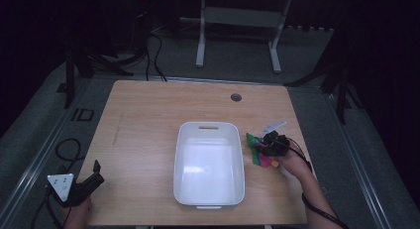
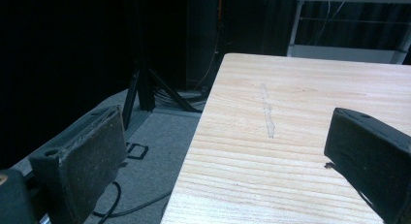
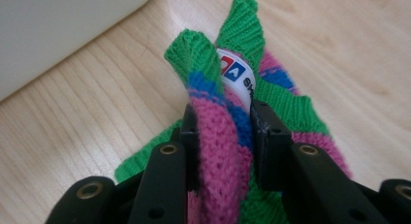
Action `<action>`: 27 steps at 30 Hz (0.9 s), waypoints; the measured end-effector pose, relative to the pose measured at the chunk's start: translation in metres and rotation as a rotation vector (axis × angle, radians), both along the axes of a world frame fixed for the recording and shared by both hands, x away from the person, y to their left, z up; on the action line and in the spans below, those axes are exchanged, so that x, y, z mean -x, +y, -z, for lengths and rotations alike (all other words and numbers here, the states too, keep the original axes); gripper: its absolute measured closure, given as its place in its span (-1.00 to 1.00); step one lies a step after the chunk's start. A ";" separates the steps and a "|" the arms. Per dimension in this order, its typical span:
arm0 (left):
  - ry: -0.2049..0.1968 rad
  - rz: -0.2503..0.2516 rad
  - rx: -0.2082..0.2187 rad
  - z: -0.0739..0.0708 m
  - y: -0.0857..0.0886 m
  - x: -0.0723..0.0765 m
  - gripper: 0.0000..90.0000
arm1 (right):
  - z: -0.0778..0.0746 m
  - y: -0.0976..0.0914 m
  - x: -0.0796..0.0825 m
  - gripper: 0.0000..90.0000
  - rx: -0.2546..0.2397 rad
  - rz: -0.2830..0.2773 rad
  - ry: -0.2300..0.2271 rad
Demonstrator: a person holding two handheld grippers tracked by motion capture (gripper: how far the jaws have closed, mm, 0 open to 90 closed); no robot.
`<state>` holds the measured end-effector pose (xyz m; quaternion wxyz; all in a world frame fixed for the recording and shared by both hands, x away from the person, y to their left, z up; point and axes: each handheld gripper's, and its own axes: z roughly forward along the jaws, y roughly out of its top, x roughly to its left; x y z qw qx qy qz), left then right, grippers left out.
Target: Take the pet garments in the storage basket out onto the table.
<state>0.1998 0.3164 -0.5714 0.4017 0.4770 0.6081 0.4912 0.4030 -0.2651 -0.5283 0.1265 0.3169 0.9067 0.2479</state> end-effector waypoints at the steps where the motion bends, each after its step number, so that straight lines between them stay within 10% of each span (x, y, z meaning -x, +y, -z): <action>1: 0.000 0.000 0.000 0.000 0.000 0.000 -0.96 | 0.002 0.000 0.001 0.55 0.000 0.002 -0.003; 11: -0.001 0.000 0.000 0.000 0.000 0.000 -0.96 | -0.012 -0.001 0.005 0.10 -0.019 0.017 -0.008; 27: 0.000 -0.005 -0.002 0.000 0.000 0.000 -0.96 | -0.039 -0.051 0.047 -0.59 -0.219 0.144 -0.080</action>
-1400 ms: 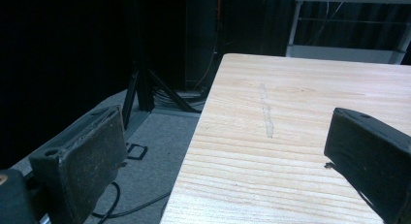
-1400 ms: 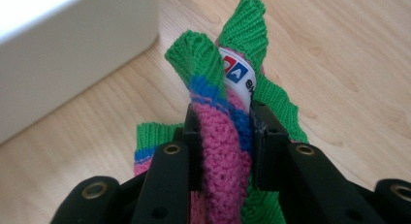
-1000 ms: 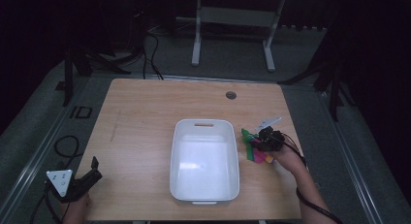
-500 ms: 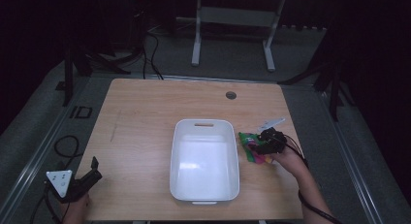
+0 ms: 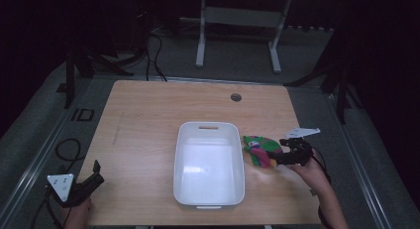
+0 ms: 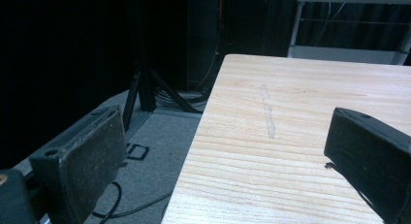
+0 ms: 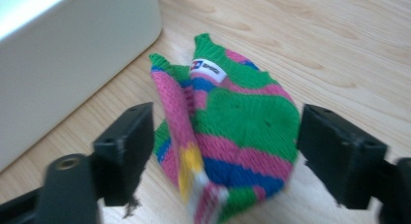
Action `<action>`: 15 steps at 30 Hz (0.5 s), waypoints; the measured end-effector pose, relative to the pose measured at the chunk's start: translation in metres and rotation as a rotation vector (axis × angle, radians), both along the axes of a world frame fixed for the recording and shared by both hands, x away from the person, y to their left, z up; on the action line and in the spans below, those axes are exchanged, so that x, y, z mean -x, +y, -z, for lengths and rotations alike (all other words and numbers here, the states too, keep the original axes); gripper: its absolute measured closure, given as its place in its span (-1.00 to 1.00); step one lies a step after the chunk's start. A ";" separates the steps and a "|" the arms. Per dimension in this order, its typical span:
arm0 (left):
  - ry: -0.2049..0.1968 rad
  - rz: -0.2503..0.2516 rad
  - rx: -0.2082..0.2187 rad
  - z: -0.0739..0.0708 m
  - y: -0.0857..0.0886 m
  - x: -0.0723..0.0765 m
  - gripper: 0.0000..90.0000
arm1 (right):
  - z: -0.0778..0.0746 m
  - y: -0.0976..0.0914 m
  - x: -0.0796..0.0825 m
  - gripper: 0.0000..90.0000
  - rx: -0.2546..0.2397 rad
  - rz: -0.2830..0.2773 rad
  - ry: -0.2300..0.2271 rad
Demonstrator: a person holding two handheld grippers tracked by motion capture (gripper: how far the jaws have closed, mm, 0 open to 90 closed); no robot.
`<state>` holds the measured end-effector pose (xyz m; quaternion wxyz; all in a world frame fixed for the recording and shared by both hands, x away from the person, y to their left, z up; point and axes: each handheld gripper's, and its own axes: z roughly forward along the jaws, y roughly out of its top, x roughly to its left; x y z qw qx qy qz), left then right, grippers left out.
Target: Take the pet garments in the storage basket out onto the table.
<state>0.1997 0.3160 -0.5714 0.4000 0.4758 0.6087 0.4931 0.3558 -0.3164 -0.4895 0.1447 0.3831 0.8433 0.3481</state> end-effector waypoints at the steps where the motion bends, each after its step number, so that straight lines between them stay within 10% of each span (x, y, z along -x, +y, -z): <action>1: 0.000 0.000 0.000 0.000 0.000 0.000 -0.96 | 0.000 0.000 0.000 -0.59 0.000 0.000 0.000; 8: 0.002 0.000 0.001 0.000 0.000 0.000 -0.96 | 0.002 -0.026 0.021 -0.77 -0.056 0.025 -0.048; 15: 0.003 -0.003 0.000 0.000 0.000 0.000 -0.96 | 0.019 -0.053 0.043 -0.77 -0.116 0.182 -0.154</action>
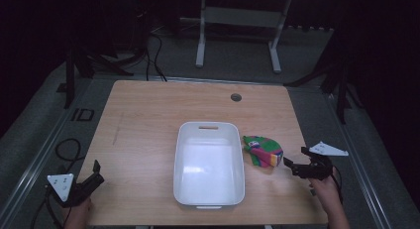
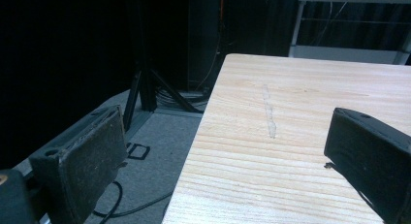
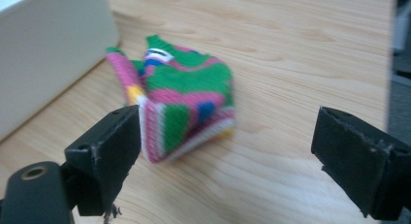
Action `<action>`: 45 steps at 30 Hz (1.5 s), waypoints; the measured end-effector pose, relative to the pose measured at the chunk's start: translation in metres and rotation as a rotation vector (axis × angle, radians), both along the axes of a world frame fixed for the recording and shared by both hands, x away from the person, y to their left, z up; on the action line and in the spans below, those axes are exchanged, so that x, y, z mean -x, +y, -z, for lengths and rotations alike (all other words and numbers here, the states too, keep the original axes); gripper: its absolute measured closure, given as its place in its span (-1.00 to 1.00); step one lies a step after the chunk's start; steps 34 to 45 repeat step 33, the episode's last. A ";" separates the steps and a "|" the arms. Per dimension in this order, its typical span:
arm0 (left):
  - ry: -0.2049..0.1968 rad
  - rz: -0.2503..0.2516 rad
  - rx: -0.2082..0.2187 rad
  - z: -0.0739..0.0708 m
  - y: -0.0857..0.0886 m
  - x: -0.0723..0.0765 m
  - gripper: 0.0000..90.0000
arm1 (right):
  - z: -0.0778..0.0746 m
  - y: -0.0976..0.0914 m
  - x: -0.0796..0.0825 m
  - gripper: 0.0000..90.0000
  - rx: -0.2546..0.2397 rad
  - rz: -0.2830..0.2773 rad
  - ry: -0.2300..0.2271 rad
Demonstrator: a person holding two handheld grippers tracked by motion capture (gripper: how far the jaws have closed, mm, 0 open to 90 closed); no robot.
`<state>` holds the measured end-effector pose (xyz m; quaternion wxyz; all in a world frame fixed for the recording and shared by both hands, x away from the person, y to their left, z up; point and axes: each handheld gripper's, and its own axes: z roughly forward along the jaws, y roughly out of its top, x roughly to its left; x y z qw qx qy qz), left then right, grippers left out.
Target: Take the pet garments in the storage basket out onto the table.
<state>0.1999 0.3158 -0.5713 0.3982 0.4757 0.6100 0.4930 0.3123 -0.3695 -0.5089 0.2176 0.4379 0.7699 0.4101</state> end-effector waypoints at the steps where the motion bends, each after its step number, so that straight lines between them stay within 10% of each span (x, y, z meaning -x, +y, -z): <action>1: 0.000 -0.002 -0.001 0.000 0.000 0.000 -0.96 | 0.003 -0.003 0.003 -0.77 -0.001 0.026 -0.015; 12: -0.003 -0.001 0.006 0.000 0.000 0.000 -0.96 | 0.049 -0.028 0.051 -0.74 0.042 0.317 -0.094; 18: -0.001 0.006 0.000 0.000 0.000 0.000 -0.96 | 0.040 -0.034 0.078 -0.74 -0.005 0.379 -0.277; 21: -0.001 0.005 0.001 0.000 0.001 0.000 -0.96 | 0.034 -0.043 0.078 -0.74 -0.117 0.406 -0.283; 26: -0.009 0.002 -0.001 0.000 0.000 0.001 -0.96 | 0.031 -0.048 0.077 -0.74 -0.103 0.487 -0.316; 31: -0.011 -0.001 0.011 0.000 0.001 0.001 -0.96 | 0.034 -0.049 0.074 -0.74 -0.165 0.478 -0.301; 45: -0.008 -0.003 0.008 0.000 0.001 0.002 -0.96 | 0.034 -0.047 0.073 -0.74 -0.114 0.494 -0.305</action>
